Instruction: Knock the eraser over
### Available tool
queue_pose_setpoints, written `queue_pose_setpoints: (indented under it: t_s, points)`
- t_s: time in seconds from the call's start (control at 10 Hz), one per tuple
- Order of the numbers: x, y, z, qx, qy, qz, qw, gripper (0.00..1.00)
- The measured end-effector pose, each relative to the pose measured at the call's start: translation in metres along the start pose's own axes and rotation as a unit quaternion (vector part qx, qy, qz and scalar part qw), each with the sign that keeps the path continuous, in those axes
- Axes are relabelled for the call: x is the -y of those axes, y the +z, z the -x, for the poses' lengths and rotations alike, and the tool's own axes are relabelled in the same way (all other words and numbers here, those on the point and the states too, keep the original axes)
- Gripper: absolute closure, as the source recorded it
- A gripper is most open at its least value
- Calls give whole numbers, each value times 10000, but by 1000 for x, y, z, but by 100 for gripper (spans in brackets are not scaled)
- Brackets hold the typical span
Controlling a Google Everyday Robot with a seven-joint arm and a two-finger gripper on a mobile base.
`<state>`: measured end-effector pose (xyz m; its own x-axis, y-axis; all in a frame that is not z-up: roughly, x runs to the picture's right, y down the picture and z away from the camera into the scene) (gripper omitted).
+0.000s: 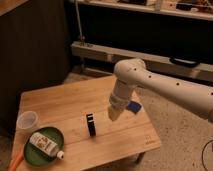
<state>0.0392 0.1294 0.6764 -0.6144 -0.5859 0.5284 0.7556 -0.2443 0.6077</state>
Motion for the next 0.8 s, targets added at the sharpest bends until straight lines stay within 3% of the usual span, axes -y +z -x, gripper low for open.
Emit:
queue_pose_setpoints:
  t_s: [0.2, 0.4, 0.6, 0.8]
  points:
    - [10, 3, 11, -314, 286, 432, 9982, 94]
    - [24, 13, 15, -462, 252, 696, 9962, 94]
    - [25, 32, 9, -539, 169, 625, 9964, 94]
    - [33, 51, -12, -518, -102, 461, 9975, 94]
